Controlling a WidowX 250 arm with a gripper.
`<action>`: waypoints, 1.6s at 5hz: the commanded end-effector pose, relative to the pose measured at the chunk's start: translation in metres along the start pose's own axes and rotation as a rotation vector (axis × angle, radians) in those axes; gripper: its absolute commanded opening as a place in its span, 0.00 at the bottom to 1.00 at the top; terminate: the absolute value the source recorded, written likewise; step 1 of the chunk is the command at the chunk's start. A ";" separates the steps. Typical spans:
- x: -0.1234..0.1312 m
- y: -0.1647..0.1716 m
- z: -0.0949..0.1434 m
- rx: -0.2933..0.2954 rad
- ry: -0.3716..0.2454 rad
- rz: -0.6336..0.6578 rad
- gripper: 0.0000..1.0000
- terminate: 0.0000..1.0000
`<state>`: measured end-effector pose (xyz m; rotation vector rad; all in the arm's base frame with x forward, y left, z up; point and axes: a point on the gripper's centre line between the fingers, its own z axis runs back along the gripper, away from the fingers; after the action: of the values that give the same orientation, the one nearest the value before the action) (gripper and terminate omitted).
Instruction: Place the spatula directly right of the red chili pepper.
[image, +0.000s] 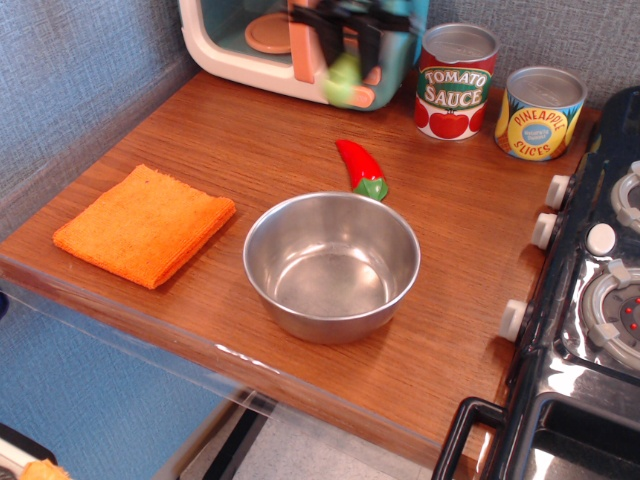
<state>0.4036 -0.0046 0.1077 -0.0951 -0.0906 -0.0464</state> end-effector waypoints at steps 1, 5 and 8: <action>-0.010 -0.093 -0.017 0.062 -0.040 -0.033 0.00 0.00; 0.011 -0.029 -0.055 0.082 -0.097 0.262 0.00 0.00; 0.000 -0.039 -0.100 0.057 0.010 0.161 0.00 0.00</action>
<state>0.4132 -0.0463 0.0101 -0.0464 -0.0641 0.1390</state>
